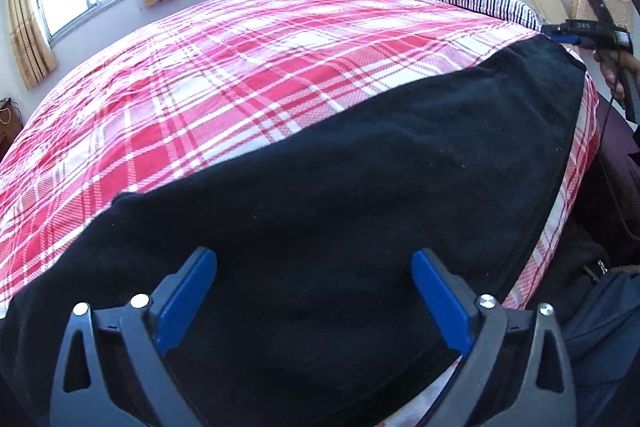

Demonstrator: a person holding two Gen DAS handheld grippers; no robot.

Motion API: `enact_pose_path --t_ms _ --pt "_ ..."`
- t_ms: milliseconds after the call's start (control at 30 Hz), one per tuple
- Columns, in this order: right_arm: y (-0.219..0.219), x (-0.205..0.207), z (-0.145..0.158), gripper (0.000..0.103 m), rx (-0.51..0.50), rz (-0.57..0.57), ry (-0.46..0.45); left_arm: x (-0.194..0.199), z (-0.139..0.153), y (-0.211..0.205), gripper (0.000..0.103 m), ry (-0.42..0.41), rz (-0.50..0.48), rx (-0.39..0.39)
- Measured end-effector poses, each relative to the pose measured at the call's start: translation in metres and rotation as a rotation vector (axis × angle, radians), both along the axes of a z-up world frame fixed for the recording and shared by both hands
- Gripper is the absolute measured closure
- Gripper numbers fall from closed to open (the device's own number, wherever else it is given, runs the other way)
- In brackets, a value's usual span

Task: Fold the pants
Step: 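Close the right gripper on the black pants leg end and lift it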

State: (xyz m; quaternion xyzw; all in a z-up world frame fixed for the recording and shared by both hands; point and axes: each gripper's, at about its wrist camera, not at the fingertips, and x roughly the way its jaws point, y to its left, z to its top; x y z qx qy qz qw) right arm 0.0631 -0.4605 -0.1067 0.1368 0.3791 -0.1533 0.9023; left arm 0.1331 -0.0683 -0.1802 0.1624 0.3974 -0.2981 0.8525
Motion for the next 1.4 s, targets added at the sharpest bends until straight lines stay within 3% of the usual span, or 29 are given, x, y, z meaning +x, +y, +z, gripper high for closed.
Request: enact_pose_path --t_ms 100,200,400,467,667,900,1067,1133,1167,1267,1400 --pt "-0.012 0.010 -0.020 0.052 -0.035 -0.038 0.035 -0.002 -0.001 0.000 0.002 -0.005 -0.001 -0.001" --pt "-0.016 0.011 -0.025 0.052 -0.044 -0.024 0.000 -0.002 -0.001 0.001 0.002 -0.004 0.001 -0.006" --pt "-0.046 -0.025 0.004 0.052 0.208 -0.045 -0.092 -0.004 0.004 0.002 0.002 -0.020 0.002 0.000" --pt "-0.051 -0.034 0.007 0.052 0.252 -0.034 -0.101 -0.004 0.008 0.004 0.002 -0.038 0.010 0.002" --pt "-0.055 -0.048 -0.012 0.052 0.292 0.032 -0.016 0.006 0.010 0.016 0.002 -0.055 0.079 -0.013" --pt "-0.062 -0.050 -0.020 0.052 0.397 0.105 -0.048 0.014 0.001 0.029 0.002 -0.035 0.142 -0.017" --pt "-0.041 -0.048 -0.017 0.052 0.353 0.197 0.002 0.015 0.001 0.031 0.002 -0.036 0.142 -0.015" --pt "-0.038 -0.047 -0.018 0.059 0.321 0.177 0.003 0.014 0.000 0.031 0.002 -0.037 0.140 -0.014" --pt "-0.039 -0.046 -0.018 0.072 0.315 0.157 0.003 0.014 0.000 0.030 0.002 -0.036 0.139 -0.015" --pt "-0.043 -0.048 -0.019 0.086 0.320 0.162 -0.013 0.014 0.001 0.030 0.002 -0.036 0.134 -0.012" --pt "-0.047 -0.054 -0.008 0.092 0.344 0.137 -0.095 0.014 0.006 0.033 0.002 -0.047 0.150 -0.032"
